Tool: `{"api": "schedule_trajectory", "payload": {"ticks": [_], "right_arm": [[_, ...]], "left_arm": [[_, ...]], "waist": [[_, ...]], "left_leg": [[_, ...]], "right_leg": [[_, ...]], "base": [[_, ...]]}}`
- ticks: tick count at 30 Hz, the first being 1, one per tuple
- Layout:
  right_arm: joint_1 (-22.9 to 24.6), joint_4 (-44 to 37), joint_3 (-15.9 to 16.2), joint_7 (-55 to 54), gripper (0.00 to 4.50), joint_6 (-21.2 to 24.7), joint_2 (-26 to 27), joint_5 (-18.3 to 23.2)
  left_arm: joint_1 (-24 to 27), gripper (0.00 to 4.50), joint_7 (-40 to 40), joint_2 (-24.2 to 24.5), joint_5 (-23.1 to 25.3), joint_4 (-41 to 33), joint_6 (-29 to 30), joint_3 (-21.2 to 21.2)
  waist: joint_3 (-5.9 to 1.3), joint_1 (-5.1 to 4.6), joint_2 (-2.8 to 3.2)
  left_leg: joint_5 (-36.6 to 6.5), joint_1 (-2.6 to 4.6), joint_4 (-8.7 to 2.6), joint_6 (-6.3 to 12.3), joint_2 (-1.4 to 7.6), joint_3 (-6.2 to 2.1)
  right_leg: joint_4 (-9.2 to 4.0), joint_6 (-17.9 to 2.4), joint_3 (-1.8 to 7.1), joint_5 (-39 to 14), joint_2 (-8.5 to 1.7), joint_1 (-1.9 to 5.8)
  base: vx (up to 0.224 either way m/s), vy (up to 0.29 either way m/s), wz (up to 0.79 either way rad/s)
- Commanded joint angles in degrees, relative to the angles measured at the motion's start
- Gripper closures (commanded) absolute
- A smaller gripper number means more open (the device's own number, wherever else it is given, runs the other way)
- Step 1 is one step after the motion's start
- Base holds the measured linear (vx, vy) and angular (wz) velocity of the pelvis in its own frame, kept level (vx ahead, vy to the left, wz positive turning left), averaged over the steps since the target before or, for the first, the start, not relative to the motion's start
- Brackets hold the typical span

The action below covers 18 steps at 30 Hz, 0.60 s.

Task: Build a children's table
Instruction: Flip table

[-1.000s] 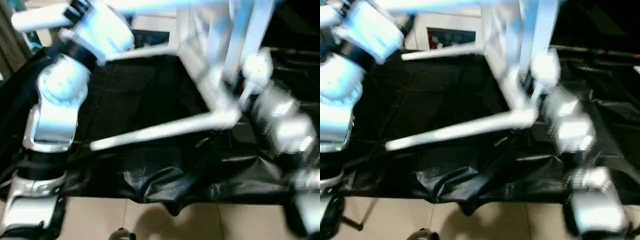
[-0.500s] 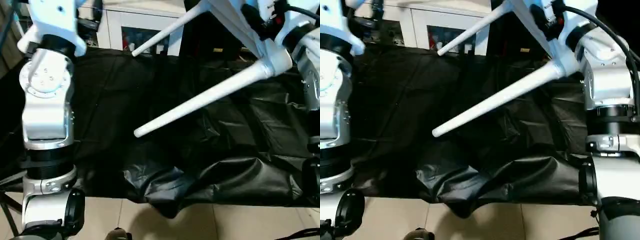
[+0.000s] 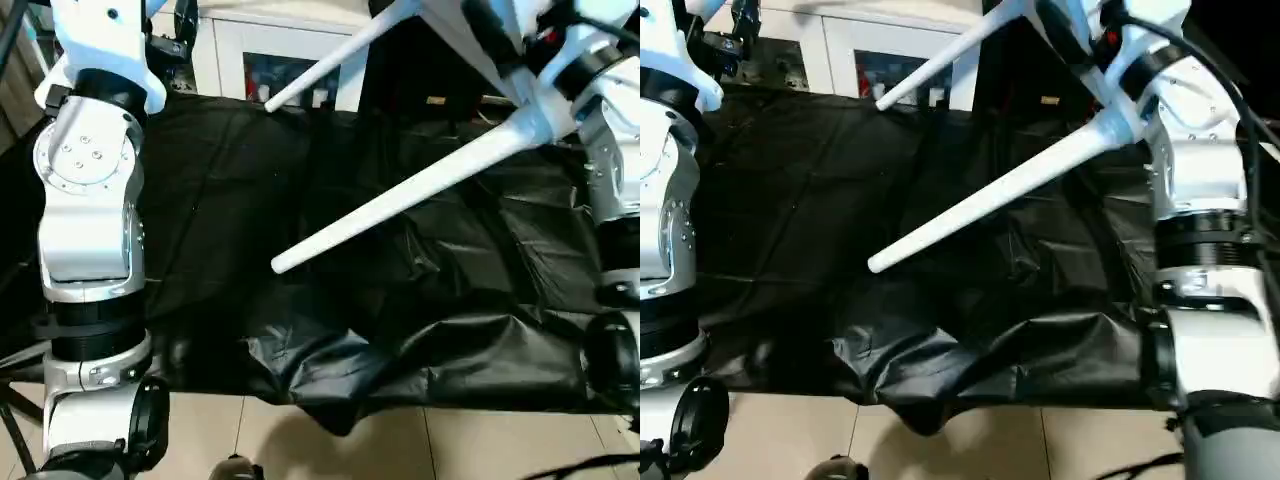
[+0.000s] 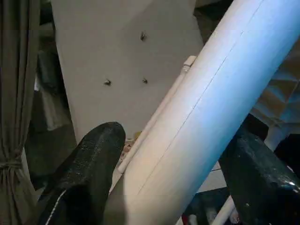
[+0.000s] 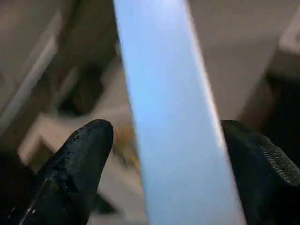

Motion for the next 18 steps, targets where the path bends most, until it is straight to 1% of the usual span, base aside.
{"api": "schedule_trajectory", "payload": {"ticks": [1,2,3,4,5,6,7,8,9,10,11,12,13,14,15,16,17,18], "right_arm": [[0.73,-5.05,0.06,5.06,0.69,-1.34,1.54,5.3],[0.73,-5.05,0.06,5.06,0.69,-1.34,1.54,5.3],[4.12,-10.78,1.69,7.75,0.69,2.62,3.14,8.64],[4.12,-10.78,1.69,7.75,0.69,2.62,3.14,8.64],[8.8,-16.04,4.29,8.39,0.69,6.81,5.16,10.87],[11.19,-18.26,5.55,8.12,0.69,8.71,6.29,11.67],[13.66,-19.93,6.78,7.41,0.69,9.84,7.54,12.03],[17.79,-21.25,8.3,5.23,0.69,11.32,10.0,12.2],[17.79,-21.25,8.3,5.23,0.69,11.32,10.0,12.2],[20.34,-21.4,8.93,3.84,0.69,12.12,11.6,12.14],[23.56,-21.41,9.98,3.06,0.5,14.08,12.92,12.49],[25.09,-21.6,10.42,2.82,0.39,15.33,13.4,12.8],[27.54,-20.62,11.09,1.63,0.39,15.82,14.04,11.31],[30.75,-20.27,11.66,0.56,0.29,17.45,14.7,10.63],[33.7,-20.08,11.74,-0.82,0.23,18.84,15.32,10.21],[34.65,-20.12,11.71,-1.32,0.23,19.4,15.5,10.18],[37.65,-20.4,11.48,-2.28,0.13,21.92,15.64,11.02],[38.59,-20.3,11.46,-2.58,0.05,22.78,15.55,11.12]], "left_arm": [[-0.38,1.34,1.66,-1.55,-2.82,-0.59,1.12,-0.03],[-0.38,1.36,1.66,-1.55,-2.82,-0.59,1.12,-0.03],[-0.27,1.37,1.58,-1.21,-2.64,-0.62,1.33,0.07],[-0.27,1.39,1.58,-1.21,-2.64,-0.62,1.33,0.07],[-0.2,1.44,1.49,-0.95,-2.6,-0.59,1.37,0.19],[-0.16,1.44,1.45,-0.83,-2.55,-0.58,1.41,0.23],[-0.14,1.46,1.41,-0.68,-2.52,-0.56,1.53,0.28],[-0.13,1.47,1.28,-0.39,-2.52,-0.42,1.72,0.39],[-0.13,1.47,1.28,-0.39,-2.52,-0.42,1.72,0.39],[-0.12,1.47,1.23,-0.22,-2.51,-0.31,1.85,0.42],[-0.16,1.52,1.15,-0.01,-2.51,-0.13,2.0,0.46],[-0.18,1.54,1.14,0.1,-2.53,-0.06,2.09,0.45],[-0.25,1.54,1.16,0.19,-2.53,0.13,2.1,0.45],[-0.33,1.56,1.16,0.32,-2.55,0.34,2.14,0.4],[-0.4,1.58,1.14,0.48,-2.53,0.5,2.23,0.36],[-0.43,1.58,1.13,0.54,-2.54,0.56,2.24,0.36],[-0.43,1.6,1.07,0.72,-2.51,0.61,2.44,0.28],[-0.42,1.61,1.03,0.79,-2.48,0.64,2.52,0.24]], "waist": [[-4.24,-0.17,-0.37],[-4.2,-0.19,-0.36],[-4.17,-0.28,-0.38],[-4.11,-0.09,-0.15],[-4.08,-0.18,-0.09],[-3.98,-0.23,-0.09],[-4.1,-0.32,-0.03],[-4.2,-0.35,-0.01],[-4.22,-0.31,0.15],[-4.2,-0.32,0.15],[-4.23,-0.26,0.68],[-4.17,-0.31,0.54],[-4.27,-0.34,0.42],[-4.21,-0.29,0.41],[-4.19,-0.24,0.8],[-4.17,-0.28,0.68],[-4.33,-0.27,0.52],[-4.26,-0.21,0.5]], "left_leg": [[-11.98,2.09,-3.46,2.36,2.92,-1.41],[-12.01,2.11,-3.55,2.16,2.98,-1.47],[-11.91,2.08,-3.58,2.12,2.92,-1.46],[-11.96,2.22,-3.66,2.28,2.89,-1.45],[-12.83,2.27,-3.92,1.67,2.98,-1.61],[-12.63,2.16,-4.04,1.59,3.01,-1.64],[-13.42,2.23,-4.27,0.85,3.08,-1.83],[-13.93,2.31,-4.34,0.0,3.11,-1.84],[-13.85,2.35,-4.29,-0.4,3.06,-1.83],[-14.53,2.41,-4.39,-0.74,3.07,-1.79],[-15.19,2.45,-4.5,-1.84,3.01,-1.92],[-15.51,2.46,-4.58,-1.91,3.02,-1.86],[-15.8,2.36,-4.63,-2.33,3.04,-2.02],[-15.32,2.31,-4.67,-2.56,3.01,-1.95],[-15.52,2.32,-4.7,-2.73,2.98,-2.01],[-16.1,2.39,-4.76,-2.94,2.98,-1.95],[-15.65,2.26,-4.72,-2.92,2.91,-2.02],[-15.58,2.25,-4.73,-2.82,2.94,-1.97]], "right_leg": [[-3.88,-10.12,2.41,-8.21,-3.58,1.97],[-3.9,-9.98,2.38,-8.53,-3.56,1.91],[-3.91,-9.99,2.37,-8.57,-3.47,1.98],[-4.03,-9.72,2.45,-8.41,-3.42,1.98],[-4.21,-9.09,2.39,-9.54,-3.46,1.95],[-4.26,-8.78,2.52,-9.47,-3.52,1.95],[-4.34,-8.58,2.43,-10.36,-3.63,1.95],[-4.45,-8.69,2.43,-10.88,-3.69,1.84],[-4.43,-8.77,2.51,-10.87,-3.69,1.75],[-4.51,-8.88,2.54,-11.33,-3.73,1.65],[-4.46,-8.64,2.58,-11.89,-3.73,1.64],[-4.65,-8.42,2.64,-11.78,-3.64,1.62],[-4.46,-8.3,2.55,-11.36,-3.69,1.79],[-4.49,-8.16,2.58,-10.84,-3.71,1.71],[-4.46,-8.23,2.61,-10.74,-3.75,1.7],[-4.64,-8.12,2.64,-10.76,-3.72,1.66],[-4.52,-8.32,2.62,-9.92,-3.77,1.97],[-4.55,-8.3,2.66,-9.77,-3.8,1.89]], "base": [[0.0,0.0,0.0],[0.0,0.0,0.0],[0.0,0.0,0.0],[0.0,0.0,0.0],[0.0,0.0,0.0],[0.0,0.0,0.0],[0.0,0.0,0.0],[0.0,0.0,0.0],[0.0,0.0,0.0],[0.0,0.0,0.0],[0.0,0.0,0.0],[0.0,0.0,0.0],[0.0,0.0,0.0],[0.0,0.0,0.0],[0.0,0.0,0.0],[0.0,0.0,0.0],[0.0,0.0,0.0],[0.0,0.0,0.0]]}}
